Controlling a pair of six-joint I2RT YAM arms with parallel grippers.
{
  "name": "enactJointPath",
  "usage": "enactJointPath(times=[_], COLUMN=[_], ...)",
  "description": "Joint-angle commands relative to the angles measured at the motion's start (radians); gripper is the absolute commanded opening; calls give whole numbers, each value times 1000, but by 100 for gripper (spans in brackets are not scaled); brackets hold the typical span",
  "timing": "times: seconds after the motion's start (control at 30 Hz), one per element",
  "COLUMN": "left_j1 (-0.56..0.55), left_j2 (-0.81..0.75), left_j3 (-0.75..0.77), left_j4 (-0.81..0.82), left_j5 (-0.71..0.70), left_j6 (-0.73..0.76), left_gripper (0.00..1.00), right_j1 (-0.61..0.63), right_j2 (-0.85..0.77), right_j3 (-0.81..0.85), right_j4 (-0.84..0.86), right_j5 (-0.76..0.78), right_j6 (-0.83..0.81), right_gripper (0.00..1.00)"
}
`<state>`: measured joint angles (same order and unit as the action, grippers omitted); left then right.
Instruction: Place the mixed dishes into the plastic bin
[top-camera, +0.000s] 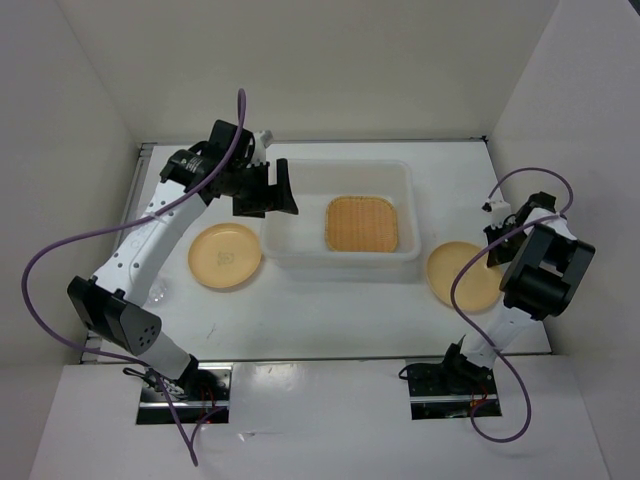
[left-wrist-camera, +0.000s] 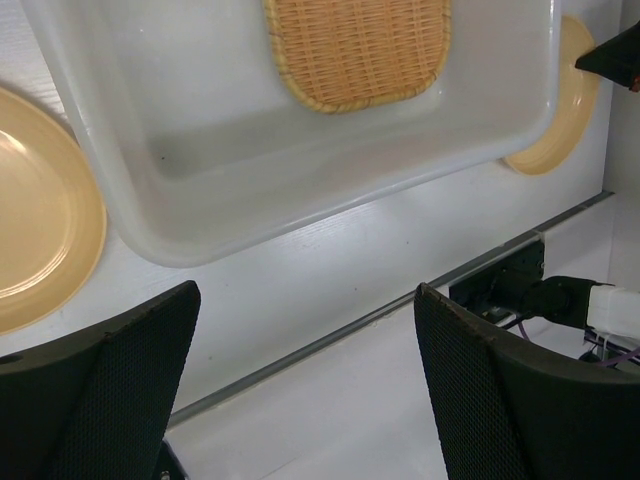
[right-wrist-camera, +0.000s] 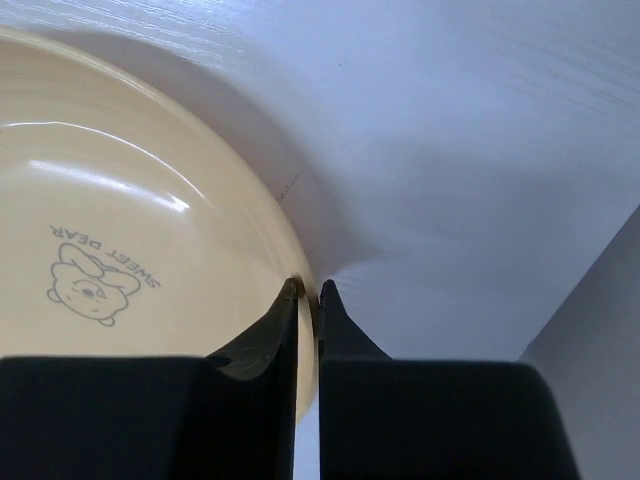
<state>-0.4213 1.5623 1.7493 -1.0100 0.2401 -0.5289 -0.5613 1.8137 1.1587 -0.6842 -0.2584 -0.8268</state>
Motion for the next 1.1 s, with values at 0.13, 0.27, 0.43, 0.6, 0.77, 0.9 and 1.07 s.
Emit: enactJointPath(times=[0.13, 0.27, 0.43, 0.6, 0.77, 0.9, 1.07], left_j1=[4, 4, 13, 13, 13, 13, 32], left_j2=[16, 25, 36, 36, 25, 15, -16], left_j3=[61, 72, 72, 81, 49, 49, 29], left_j4=[-15, -15, -4, -4, 5, 5, 5], left_j5=[-16, -16, -7, -7, -7, -7, -16], left_j6=[10, 10, 20, 20, 20, 20, 20], left_gripper=[94, 94, 94, 94, 94, 94, 94], right_j1=[11, 32, 75, 84, 84, 132, 369], right_j2=[-69, -152, -220, -232, -169, -41, 13], right_j3=[16, 192, 411, 594, 855, 1084, 1147], right_j4=[-81, -169, -169, -170, -340, -526, -520], right_j5=[30, 10, 97, 145, -74, -289, -265], right_j6=[3, 32, 139, 210, 232, 241, 299], right_gripper=[0, 0, 0, 0, 0, 0, 0])
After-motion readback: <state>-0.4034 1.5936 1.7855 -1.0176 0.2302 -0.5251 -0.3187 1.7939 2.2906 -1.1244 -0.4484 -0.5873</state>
